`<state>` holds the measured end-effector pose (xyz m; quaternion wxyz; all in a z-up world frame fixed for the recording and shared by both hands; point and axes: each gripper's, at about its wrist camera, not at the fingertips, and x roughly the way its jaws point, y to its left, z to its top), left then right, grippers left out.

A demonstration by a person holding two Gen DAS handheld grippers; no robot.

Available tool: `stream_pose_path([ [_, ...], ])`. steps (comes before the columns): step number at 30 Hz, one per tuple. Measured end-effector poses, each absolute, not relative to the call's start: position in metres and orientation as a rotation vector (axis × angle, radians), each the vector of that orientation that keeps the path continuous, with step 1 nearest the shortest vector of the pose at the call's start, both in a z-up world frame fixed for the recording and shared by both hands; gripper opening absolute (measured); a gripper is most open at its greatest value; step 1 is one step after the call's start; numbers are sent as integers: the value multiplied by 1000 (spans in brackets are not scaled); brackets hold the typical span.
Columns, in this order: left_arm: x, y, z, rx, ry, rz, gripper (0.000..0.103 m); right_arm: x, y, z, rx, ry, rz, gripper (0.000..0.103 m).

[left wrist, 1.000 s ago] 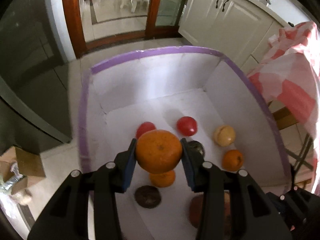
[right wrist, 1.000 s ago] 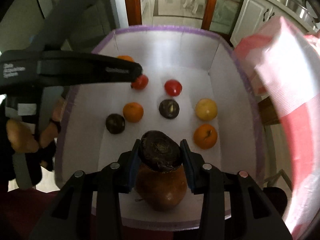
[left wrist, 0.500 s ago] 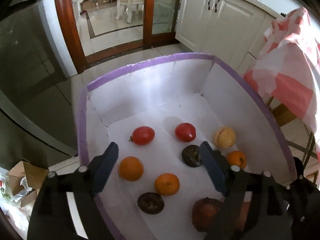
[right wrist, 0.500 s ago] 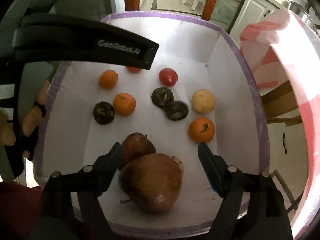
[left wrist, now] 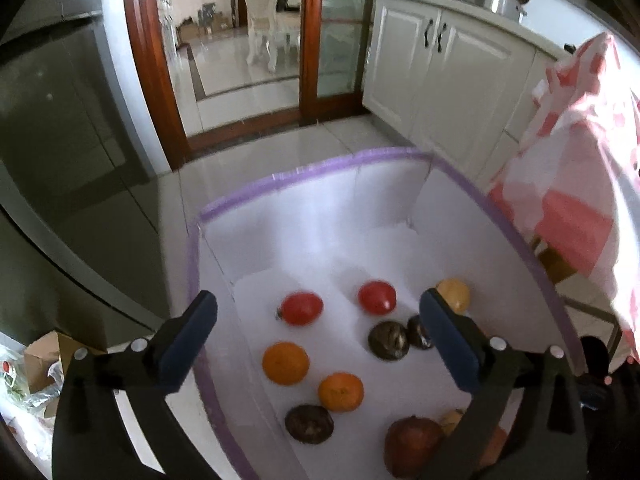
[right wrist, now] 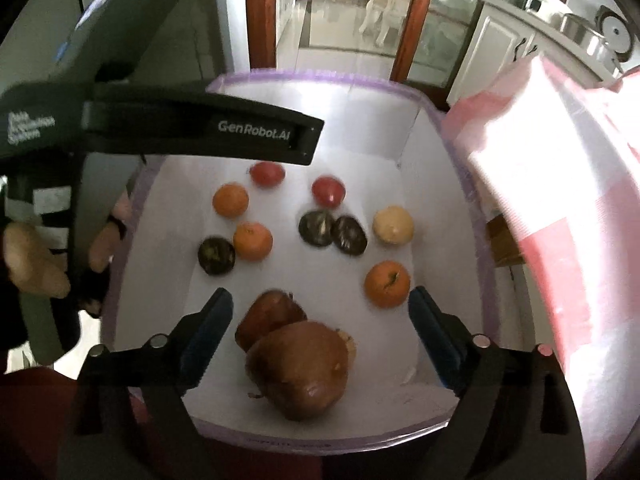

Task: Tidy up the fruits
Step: 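Move both open tools back over the last fruits on the table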

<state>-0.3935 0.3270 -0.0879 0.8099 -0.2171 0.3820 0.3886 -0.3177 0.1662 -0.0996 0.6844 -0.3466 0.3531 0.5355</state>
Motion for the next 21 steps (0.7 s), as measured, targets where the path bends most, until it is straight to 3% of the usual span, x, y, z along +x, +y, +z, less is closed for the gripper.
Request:
stream_pose_path([
  [6,-394,323,-53,-399,712,859,102,-315,156,-68,-704,729,1205,87],
  [13,-383,300,24,-283,486,888,102,-300,126,-6,-539,598,1174,87],
  [21,-301,229,109,-61,328,734,102,-245,58,60,-277,486,1004,87],
])
